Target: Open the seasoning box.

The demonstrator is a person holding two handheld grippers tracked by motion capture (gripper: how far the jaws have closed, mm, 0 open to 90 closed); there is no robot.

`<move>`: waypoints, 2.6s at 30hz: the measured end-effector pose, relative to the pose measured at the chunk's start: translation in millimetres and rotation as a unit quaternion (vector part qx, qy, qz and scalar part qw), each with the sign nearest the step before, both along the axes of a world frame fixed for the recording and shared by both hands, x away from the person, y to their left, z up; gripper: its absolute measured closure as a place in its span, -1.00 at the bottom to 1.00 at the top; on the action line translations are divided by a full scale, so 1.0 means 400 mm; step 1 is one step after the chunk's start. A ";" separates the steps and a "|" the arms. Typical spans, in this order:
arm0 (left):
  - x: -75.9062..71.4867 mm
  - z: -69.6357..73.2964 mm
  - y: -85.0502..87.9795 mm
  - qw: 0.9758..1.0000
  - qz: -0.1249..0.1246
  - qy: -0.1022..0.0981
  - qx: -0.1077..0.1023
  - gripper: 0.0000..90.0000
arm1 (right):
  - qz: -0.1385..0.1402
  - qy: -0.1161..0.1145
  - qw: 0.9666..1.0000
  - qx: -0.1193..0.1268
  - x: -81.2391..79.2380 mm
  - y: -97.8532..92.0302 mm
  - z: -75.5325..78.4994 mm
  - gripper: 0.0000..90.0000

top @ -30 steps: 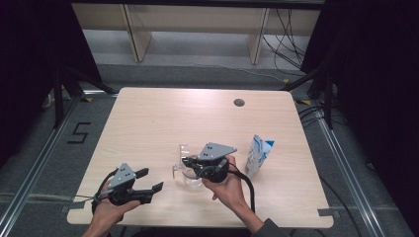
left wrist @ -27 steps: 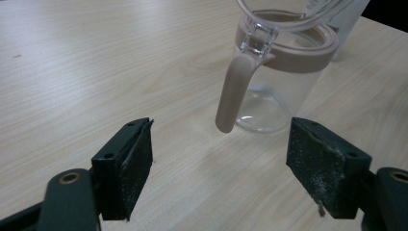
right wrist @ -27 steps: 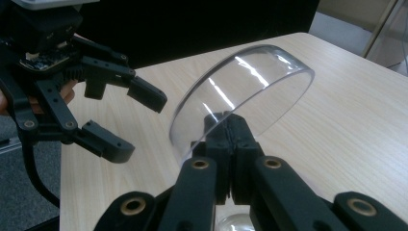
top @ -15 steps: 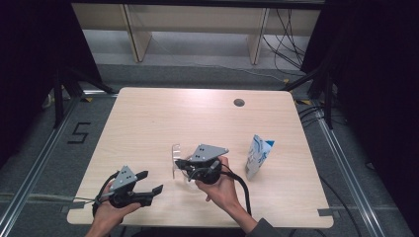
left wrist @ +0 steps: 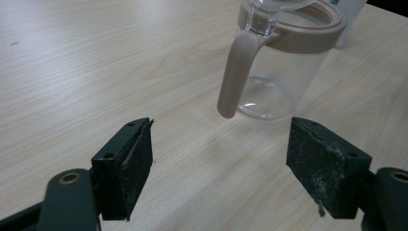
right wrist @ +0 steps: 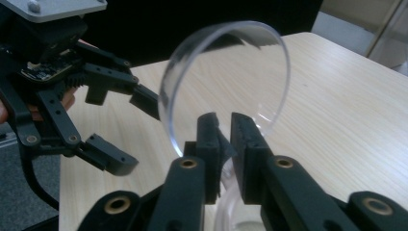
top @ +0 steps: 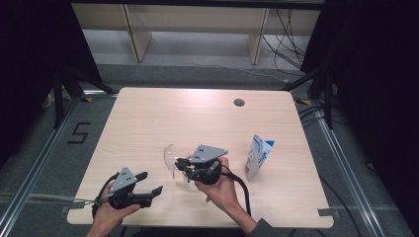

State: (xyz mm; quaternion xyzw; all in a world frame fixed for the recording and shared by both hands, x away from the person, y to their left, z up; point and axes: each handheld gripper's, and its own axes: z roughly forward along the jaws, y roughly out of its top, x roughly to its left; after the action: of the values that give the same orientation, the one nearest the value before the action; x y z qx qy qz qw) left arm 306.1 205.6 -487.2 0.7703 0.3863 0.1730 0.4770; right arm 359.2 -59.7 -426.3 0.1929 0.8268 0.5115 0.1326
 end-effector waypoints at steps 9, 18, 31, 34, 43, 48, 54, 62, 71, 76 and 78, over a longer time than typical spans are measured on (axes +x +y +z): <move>-0.001 -0.001 0.000 1.000 0.002 0.000 0.000 -0.46 | -0.045 0.002 0.999 -0.019 -0.047 -0.094 -0.023 0.30; -0.001 0.000 -0.001 1.000 0.003 0.001 0.000 -0.46 | -0.085 0.006 0.996 -0.013 -0.103 -0.199 -0.043 0.32; -0.002 0.000 -0.004 1.000 0.002 0.001 0.003 -0.46 | -0.177 0.021 0.984 -0.008 -0.172 -0.369 -0.068 0.37; -0.003 -0.001 -0.006 1.000 0.004 0.005 0.000 -0.45 | -0.202 0.030 0.979 -0.010 -0.173 -0.396 -0.073 0.39; -0.001 -0.001 -0.005 1.000 0.001 0.001 0.001 -0.45 | -0.264 0.047 0.963 -0.015 -0.160 -0.443 -0.096 0.44; -0.002 -0.003 -0.010 1.000 0.000 0.003 -0.006 -0.45 | -0.285 0.048 0.957 -0.007 -0.146 -0.444 -0.103 0.47; -0.001 -0.002 -0.008 1.000 0.000 0.003 -0.006 -0.45 | -0.307 0.046 0.950 -0.016 -0.126 -0.434 -0.110 0.50; -0.002 -0.003 -0.011 1.000 -0.004 0.004 -0.002 -0.45 | -0.377 0.069 0.924 0.020 -0.110 -0.442 -0.133 -0.10; -0.003 -0.003 -0.013 1.000 -0.004 0.004 -0.005 -0.44 | -0.394 0.063 0.917 0.030 -0.067 -0.433 -0.154 -0.31; -0.003 -0.003 -0.011 1.000 -0.003 0.005 -0.006 -0.44 | -0.400 0.042 0.915 0.038 -0.045 -0.416 -0.165 -0.36; -0.003 0.000 -0.009 1.000 -0.006 0.002 0.001 -0.44 | -0.399 0.048 0.915 0.035 -0.040 -0.406 -0.166 -0.36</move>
State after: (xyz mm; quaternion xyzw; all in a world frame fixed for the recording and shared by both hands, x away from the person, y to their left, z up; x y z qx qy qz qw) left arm 304.8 202.1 -487.1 0.7734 0.3822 0.1691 0.4766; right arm 343.4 -222.2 -492.9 0.5359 0.6677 0.4348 0.2793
